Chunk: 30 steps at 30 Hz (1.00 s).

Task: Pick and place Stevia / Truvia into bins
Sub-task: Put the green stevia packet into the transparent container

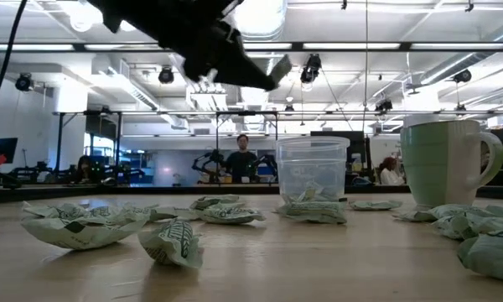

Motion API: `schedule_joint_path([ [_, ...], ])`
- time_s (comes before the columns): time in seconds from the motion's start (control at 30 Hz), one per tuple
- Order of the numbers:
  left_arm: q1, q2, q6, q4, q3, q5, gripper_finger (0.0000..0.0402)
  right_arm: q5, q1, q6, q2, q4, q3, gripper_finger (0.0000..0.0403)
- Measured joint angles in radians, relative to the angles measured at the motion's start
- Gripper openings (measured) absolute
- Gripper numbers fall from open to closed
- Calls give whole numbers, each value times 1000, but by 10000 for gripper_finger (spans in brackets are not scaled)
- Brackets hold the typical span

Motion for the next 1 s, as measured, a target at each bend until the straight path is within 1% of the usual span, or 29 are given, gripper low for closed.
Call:
schedule_joint_path([
  [0.1, 30, 37, -1, 50, 6, 68, 10, 3, 6, 0, 0, 2, -4, 74],
  [0.2, 50, 101, -1, 80, 26, 93, 10, 5, 7, 0, 1, 2, -10, 71],
  [0.4, 74, 216, -1, 72, 95, 93, 10, 8, 6, 1, 1, 4, -13, 69],
  [0.53, 82, 241, 13, 72, 127, 58, 10, 7, 6, 12, 1, 4, -13, 74],
  [0.63, 86, 240, 22, 67, 129, 52, 15, 8, 6, 59, 1, 4, -20, 75],
  [0.77, 86, 230, 23, 50, 129, 53, 47, 3, 6, 121, 1, 4, -59, 70],
  [0.93, 84, 214, 23, 39, 129, 53, 112, -6, 6, 262, 2, 2, -139, 69],
  [1.0, 84, 214, 22, 40, 129, 53, 135, -44, 6, 318, 2, 2, -164, 71],
])
